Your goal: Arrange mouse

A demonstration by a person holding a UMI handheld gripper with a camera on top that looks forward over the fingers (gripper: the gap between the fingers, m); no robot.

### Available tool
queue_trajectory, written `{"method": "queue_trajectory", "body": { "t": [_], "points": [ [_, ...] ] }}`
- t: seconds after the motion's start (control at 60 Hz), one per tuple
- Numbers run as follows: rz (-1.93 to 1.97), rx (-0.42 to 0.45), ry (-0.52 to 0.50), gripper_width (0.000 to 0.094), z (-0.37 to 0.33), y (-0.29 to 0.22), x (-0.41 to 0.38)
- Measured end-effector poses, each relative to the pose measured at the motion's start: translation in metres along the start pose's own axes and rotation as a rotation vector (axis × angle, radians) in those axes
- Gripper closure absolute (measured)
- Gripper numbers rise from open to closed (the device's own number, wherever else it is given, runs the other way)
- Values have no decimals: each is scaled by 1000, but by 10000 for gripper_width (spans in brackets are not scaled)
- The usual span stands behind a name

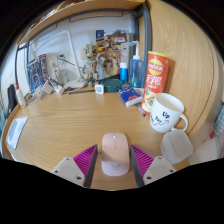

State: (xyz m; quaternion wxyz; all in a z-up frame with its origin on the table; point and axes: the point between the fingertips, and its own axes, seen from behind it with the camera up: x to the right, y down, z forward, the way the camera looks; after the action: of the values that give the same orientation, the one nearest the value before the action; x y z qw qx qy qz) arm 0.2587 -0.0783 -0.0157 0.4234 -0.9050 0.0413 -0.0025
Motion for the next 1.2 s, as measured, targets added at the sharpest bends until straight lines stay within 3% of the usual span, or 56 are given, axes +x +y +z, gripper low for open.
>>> {"method": "queue_trajectory", "body": {
  "t": [0.1,0.2,0.3,0.333,0.35,0.367,0.567,0.767,0.967,1.067,1.2],
  "points": [
    [-9,0,0,477,6,-3,4],
    [-11,-23,1,521,4,0,3],
    [-3,-72,15,637,6,1,4],
    [-2,-87,19,653,7,2,4],
    [1,-96,20,615,7,2,3],
    [3,-101,22,686,7,2,3],
    [34,-160,80,702,3,-6,-3],
    [39,20,100,702,-54,-124,-75],
    [22,237,-11,703,-125,-255,-227],
    [4,290,-88,701,-140,-281,-315],
    [-15,254,-184,703,-125,-269,-424]
  ]
}}
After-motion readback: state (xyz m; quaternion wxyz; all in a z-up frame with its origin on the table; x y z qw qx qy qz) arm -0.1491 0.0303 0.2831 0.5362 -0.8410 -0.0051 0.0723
